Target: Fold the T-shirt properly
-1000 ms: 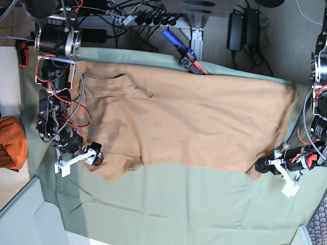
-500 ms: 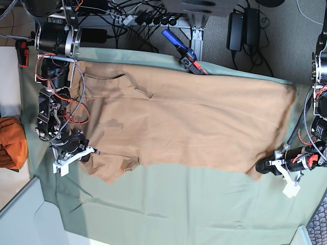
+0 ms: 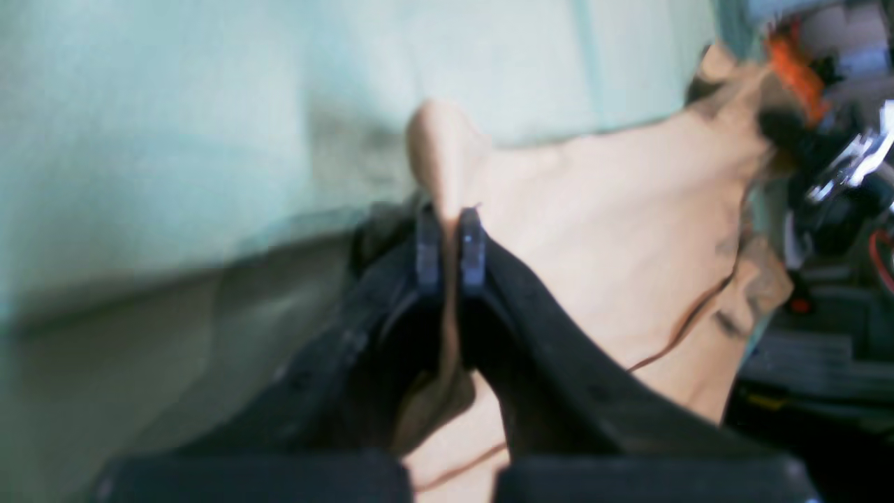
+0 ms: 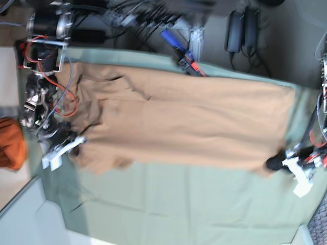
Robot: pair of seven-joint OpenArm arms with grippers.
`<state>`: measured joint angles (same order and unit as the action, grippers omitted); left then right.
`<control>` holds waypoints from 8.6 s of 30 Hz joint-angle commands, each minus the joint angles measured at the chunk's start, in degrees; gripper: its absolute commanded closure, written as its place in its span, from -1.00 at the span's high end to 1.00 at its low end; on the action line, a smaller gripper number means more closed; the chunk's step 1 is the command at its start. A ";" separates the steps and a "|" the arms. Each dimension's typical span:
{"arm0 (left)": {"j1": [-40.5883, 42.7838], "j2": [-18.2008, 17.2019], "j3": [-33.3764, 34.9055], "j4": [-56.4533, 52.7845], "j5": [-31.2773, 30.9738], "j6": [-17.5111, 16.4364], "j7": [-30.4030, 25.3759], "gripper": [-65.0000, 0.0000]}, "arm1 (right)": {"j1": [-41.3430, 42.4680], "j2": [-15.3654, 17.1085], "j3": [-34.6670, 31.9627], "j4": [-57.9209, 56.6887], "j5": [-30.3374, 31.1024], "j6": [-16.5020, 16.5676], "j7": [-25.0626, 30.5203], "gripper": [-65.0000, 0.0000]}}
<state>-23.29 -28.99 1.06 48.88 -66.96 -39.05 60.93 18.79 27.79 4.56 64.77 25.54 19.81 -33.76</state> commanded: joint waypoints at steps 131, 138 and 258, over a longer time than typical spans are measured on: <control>14.88 -6.08 -0.37 22.51 3.37 -0.95 -2.51 -1.00 | -5.25 -3.37 4.55 5.75 0.48 5.73 -1.49 0.23; 14.86 -6.08 -0.37 22.51 3.37 -0.95 -2.91 -1.00 | -9.68 -3.39 3.52 11.13 0.68 5.70 -3.80 0.22; 13.25 -5.31 -1.92 25.66 12.39 -0.95 -11.85 -1.00 | -37.57 -3.39 30.95 39.01 14.56 5.70 -5.77 0.22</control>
<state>-8.71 -33.21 -0.38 73.80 -53.78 -39.24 50.46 -19.07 23.46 34.92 102.85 39.24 20.29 -40.62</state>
